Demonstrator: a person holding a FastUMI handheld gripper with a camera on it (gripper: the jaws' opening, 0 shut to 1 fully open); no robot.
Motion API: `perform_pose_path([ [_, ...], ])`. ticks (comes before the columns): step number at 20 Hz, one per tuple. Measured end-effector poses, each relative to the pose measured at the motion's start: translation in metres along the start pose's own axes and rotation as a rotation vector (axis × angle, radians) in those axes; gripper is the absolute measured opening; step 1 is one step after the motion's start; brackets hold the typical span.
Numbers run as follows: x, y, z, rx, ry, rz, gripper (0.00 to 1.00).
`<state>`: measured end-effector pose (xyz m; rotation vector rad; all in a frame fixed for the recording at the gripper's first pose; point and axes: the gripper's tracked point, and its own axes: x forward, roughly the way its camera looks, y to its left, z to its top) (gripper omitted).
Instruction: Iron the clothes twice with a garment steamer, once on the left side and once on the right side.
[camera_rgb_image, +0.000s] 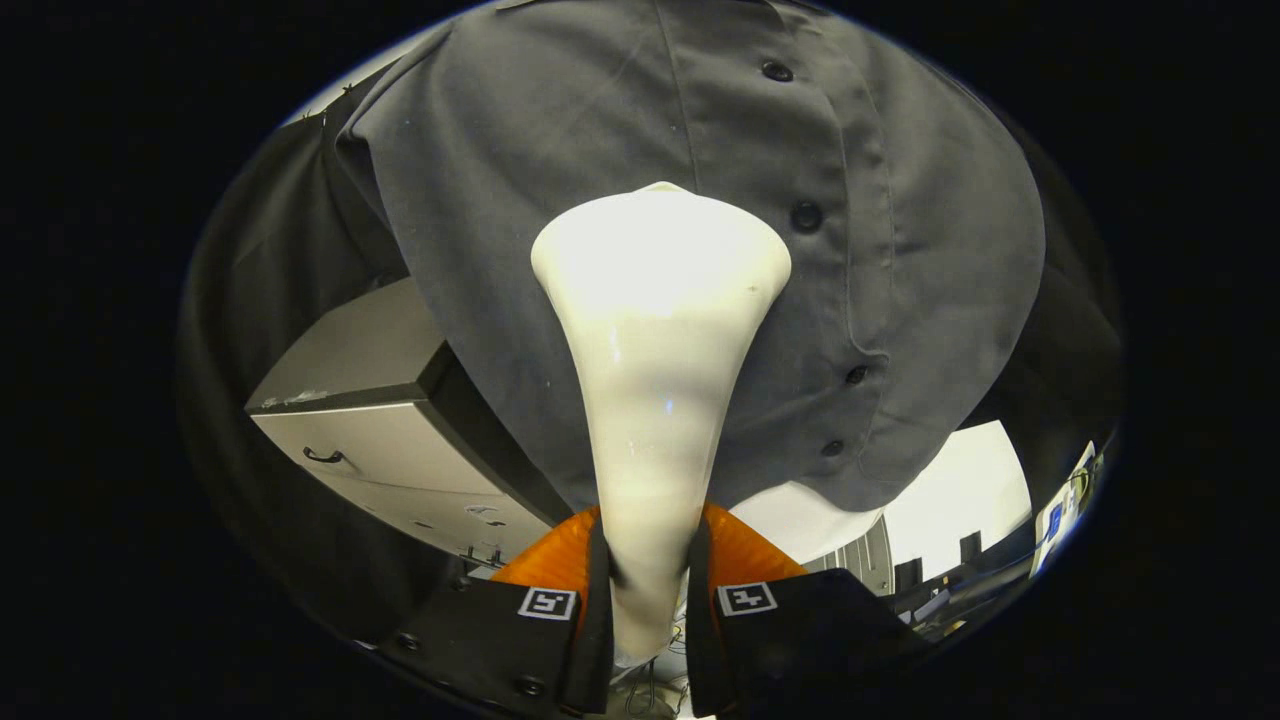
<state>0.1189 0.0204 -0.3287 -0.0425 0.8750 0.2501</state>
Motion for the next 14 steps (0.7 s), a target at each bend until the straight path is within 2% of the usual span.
perform_pose_path([
  [14,0.035,-0.015,-0.072,0.038,0.106,0.001,0.38],
])
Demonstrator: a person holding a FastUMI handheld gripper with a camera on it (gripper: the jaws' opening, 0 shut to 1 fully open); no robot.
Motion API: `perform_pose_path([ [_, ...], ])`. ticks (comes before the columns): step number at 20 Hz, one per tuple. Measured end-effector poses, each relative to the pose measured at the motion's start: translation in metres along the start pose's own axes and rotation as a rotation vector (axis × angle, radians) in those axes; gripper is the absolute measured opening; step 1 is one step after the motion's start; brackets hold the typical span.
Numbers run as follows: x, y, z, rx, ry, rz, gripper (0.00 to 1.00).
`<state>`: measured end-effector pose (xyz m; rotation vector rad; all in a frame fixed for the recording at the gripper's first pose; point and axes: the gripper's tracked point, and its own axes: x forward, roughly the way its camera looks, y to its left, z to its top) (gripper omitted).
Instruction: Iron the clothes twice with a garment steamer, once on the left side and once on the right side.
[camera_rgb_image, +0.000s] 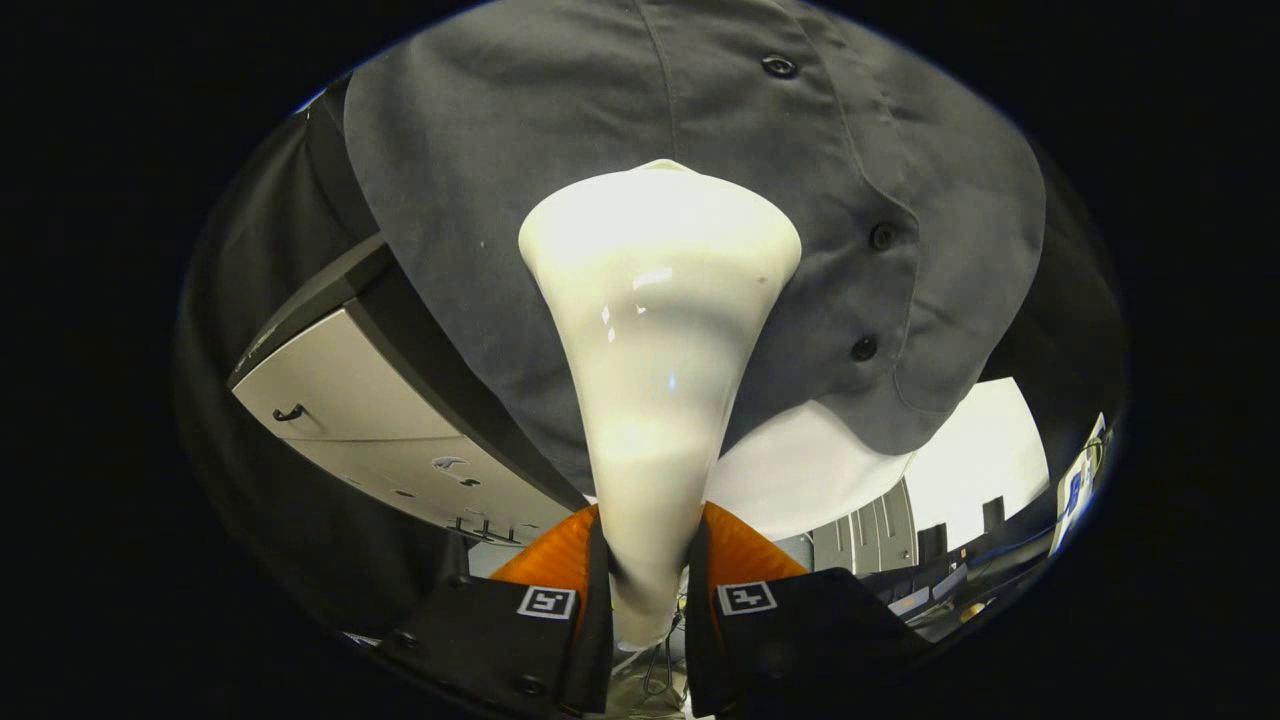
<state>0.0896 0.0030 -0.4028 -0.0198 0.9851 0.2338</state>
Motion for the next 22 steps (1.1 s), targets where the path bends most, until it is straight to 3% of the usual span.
perform_pose_path([
  [16,0.03,-0.007,-0.068,0.046,0.116,-0.028,0.38],
  [22,0.019,-0.001,-0.086,0.074,0.134,-0.033,0.38],
])
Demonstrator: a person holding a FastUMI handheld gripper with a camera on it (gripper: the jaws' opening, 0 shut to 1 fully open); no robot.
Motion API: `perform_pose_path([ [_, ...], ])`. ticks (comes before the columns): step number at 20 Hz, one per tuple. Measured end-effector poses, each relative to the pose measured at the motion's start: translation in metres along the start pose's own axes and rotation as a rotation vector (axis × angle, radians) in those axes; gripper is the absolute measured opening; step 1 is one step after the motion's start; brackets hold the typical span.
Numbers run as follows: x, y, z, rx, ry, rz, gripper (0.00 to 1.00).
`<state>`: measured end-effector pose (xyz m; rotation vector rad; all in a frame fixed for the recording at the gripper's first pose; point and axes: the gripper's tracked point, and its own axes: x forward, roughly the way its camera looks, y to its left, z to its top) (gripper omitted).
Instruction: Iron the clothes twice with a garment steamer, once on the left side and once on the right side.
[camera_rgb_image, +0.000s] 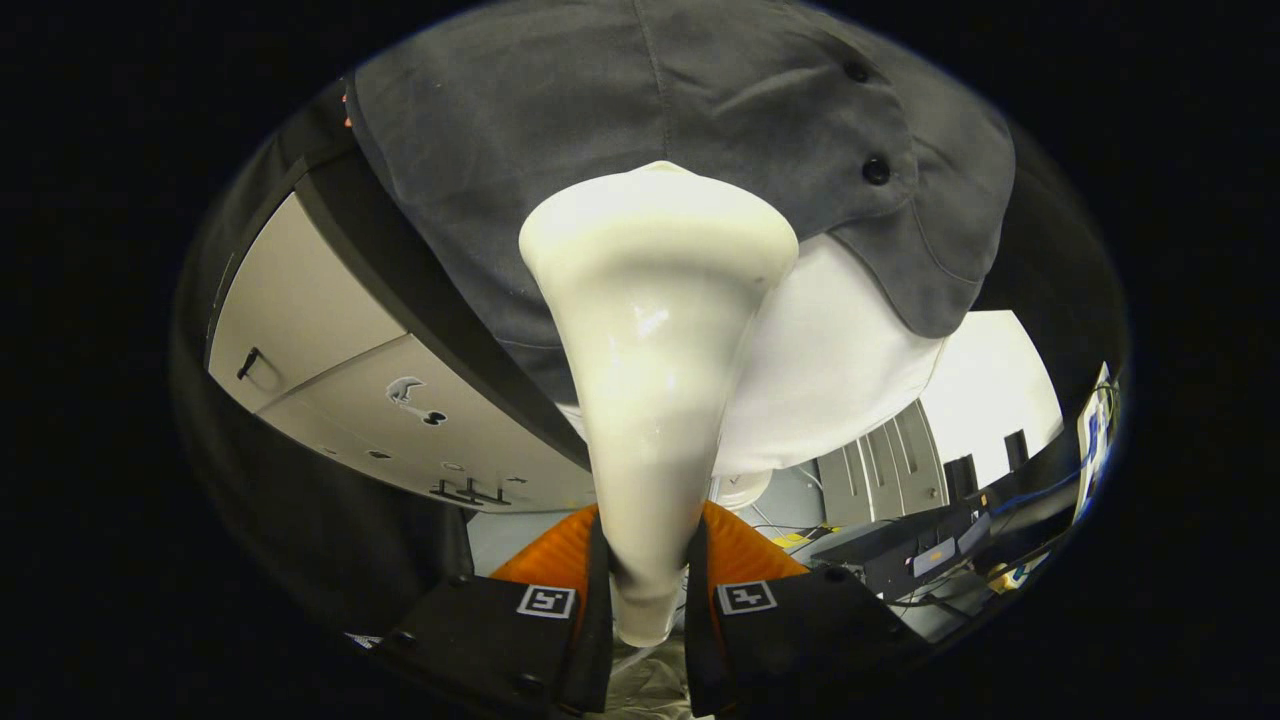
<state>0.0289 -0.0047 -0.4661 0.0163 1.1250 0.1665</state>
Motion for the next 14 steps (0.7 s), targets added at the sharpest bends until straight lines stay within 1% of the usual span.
perform_pose_path([
  [3,-0.018,0.003,0.005,0.013,-0.024,-0.002,0.38],
  [6,-0.048,0.005,0.017,0.02,-0.07,-0.015,0.38],
  [14,-0.155,0.008,0.07,0.029,-0.247,-0.061,0.37],
])
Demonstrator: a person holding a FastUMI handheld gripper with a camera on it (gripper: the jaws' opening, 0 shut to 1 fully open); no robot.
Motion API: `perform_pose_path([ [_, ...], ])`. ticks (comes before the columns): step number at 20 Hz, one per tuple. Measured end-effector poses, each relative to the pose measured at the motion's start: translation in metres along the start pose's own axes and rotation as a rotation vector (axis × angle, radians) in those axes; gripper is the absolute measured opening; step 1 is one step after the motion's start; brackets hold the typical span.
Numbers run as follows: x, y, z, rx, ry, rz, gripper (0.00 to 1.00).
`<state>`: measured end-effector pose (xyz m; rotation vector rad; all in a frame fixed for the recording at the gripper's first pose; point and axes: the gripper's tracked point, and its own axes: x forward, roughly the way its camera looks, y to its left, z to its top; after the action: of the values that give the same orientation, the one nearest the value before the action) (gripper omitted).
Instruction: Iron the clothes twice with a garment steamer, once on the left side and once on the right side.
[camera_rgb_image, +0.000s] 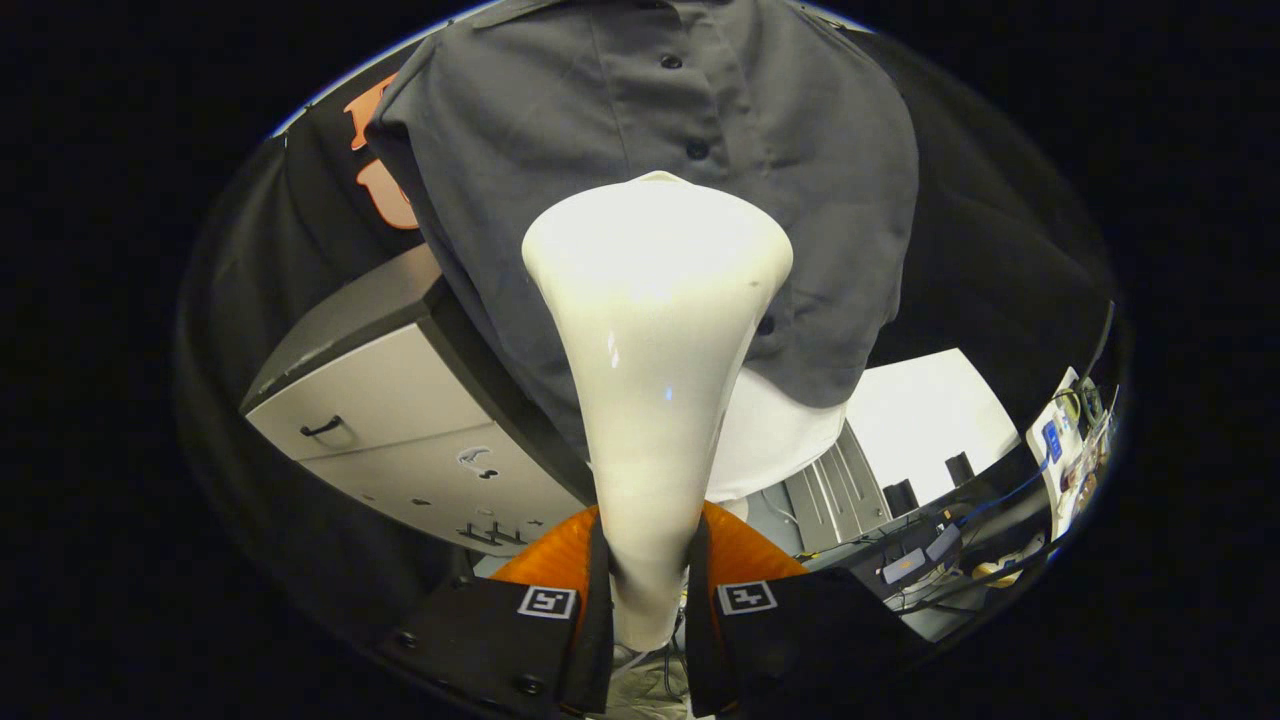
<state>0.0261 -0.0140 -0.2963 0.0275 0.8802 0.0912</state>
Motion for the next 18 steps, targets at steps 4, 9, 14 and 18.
perform_pose_path([
  [4,-0.046,0.002,0.04,-0.01,-0.09,-0.015,0.37],
  [9,-0.088,-0.003,0.088,-0.017,-0.183,-0.01,0.37],
  [14,-0.109,-0.021,0.142,-0.033,-0.258,-0.005,0.37],
  [18,-0.112,-0.036,0.181,-0.048,-0.3,0.004,0.37],
])
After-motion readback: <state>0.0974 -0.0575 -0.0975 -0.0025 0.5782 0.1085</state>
